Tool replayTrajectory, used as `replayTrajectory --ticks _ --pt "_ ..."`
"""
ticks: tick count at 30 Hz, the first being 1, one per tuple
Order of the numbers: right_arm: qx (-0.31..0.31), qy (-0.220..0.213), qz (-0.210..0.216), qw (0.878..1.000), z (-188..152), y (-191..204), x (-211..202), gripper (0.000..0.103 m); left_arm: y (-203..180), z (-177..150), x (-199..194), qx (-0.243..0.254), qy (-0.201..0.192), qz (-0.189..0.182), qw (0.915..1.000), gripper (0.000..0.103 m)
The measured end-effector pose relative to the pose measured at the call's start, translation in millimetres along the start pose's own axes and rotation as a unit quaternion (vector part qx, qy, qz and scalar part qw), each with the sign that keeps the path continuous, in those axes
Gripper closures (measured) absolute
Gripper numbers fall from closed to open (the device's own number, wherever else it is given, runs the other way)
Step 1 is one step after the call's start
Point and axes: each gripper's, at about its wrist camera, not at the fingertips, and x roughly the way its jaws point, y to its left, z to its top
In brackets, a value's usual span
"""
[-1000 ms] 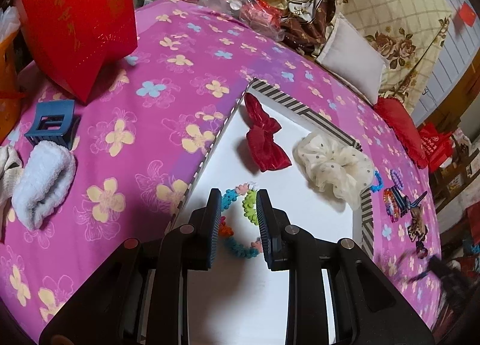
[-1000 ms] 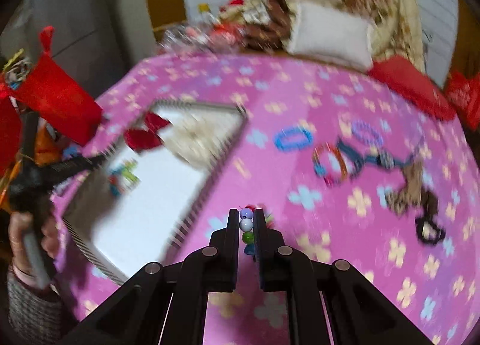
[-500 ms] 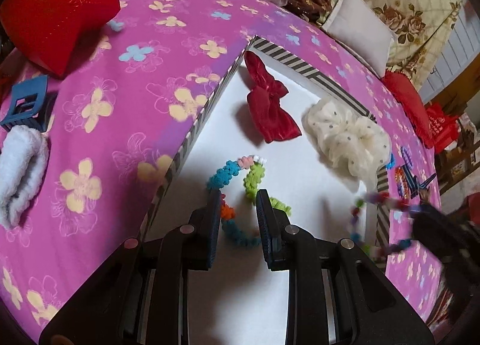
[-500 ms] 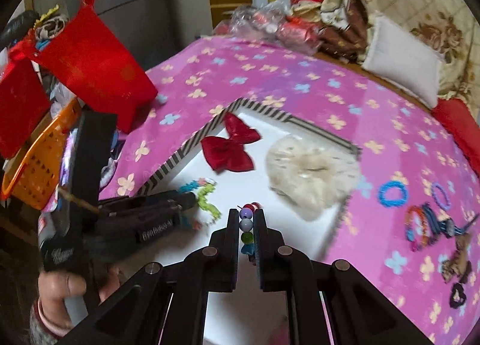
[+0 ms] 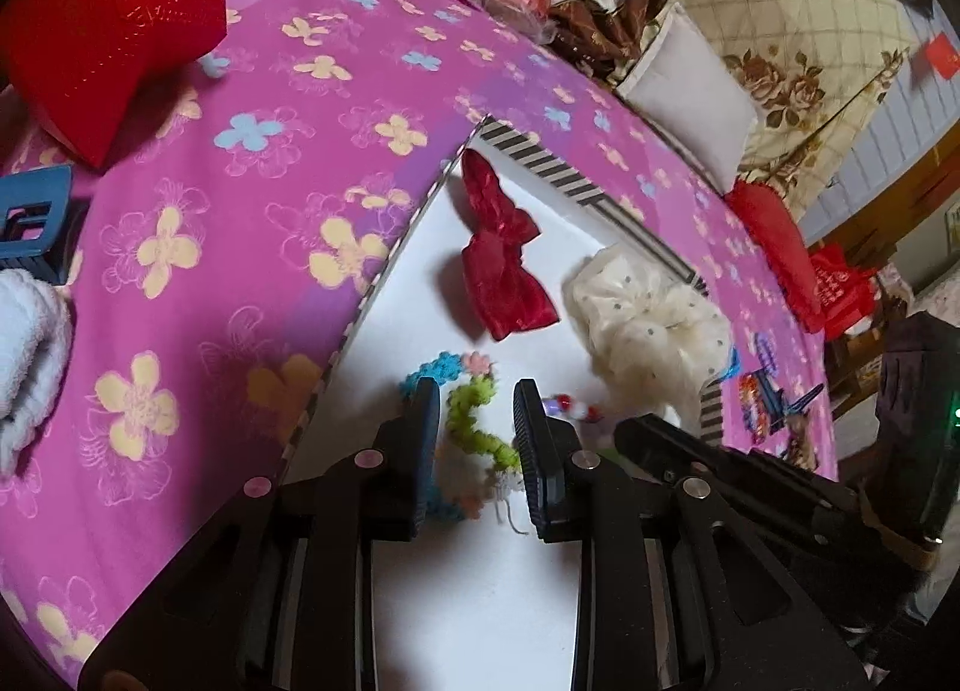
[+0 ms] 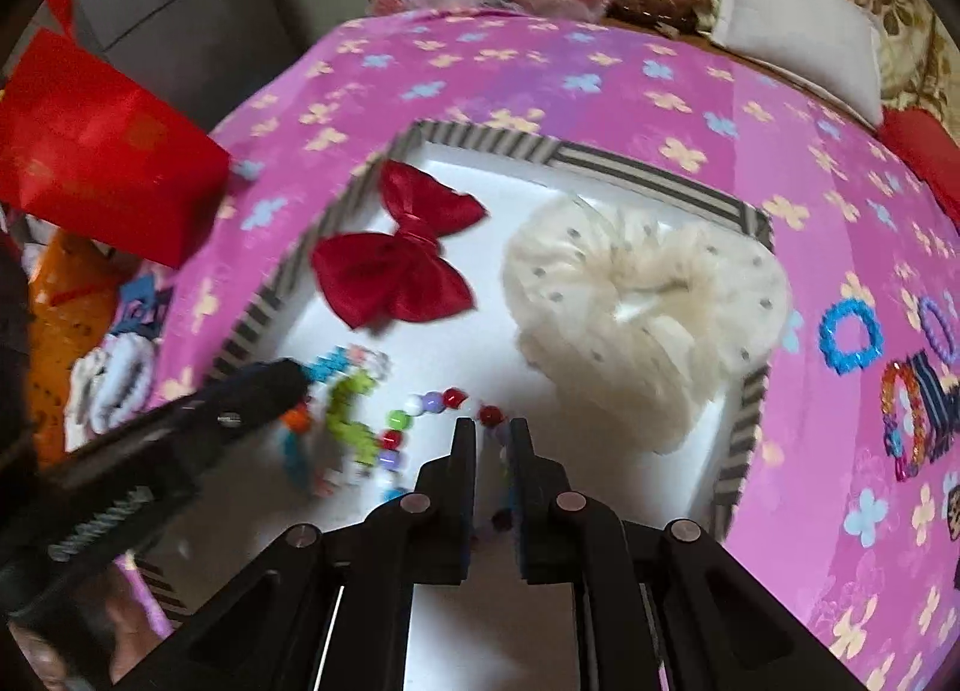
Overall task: Organize jewelry
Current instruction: 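Lower the bead bracelet into the tray beside the charm bracelet and open the right tool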
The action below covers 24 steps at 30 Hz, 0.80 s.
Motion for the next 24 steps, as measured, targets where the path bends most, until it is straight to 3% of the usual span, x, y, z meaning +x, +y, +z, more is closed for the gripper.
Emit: replayTrajectory --ticks 5,12,16,19,24 --pt "-0.001 0.02 -0.012 1.0 -1.0 -7.1 13.3 0.093 2.0 -3.5 6.5 0.0 0.012 0.015 0.9998 0.079" --pt "-0.007 0.021 -0.052 0.998 33.7 -13.4 32.9 0.086 1.0 -1.5 14.6 -0.007 0.022 0.005 0.9997 0.079" --pt "0.014 0.01 -0.025 1.0 44.0 -17.9 26.5 0.08 4.5 2.9 8.1 -0.02 0.009 -0.012 0.9997 0.079" --pt "0.002 -0.008 -0.02 1.0 31.5 -13.8 9.8 0.061 6.5 5.5 -0.2 -0.023 -0.005 -0.025 0.9994 0.079" --pt "-0.036 -0.019 0.012 0.999 0.4 13.4 -9.3 0.061 14.7 8.5 -22.6 -0.031 -0.043 -0.023 0.9983 0.079"
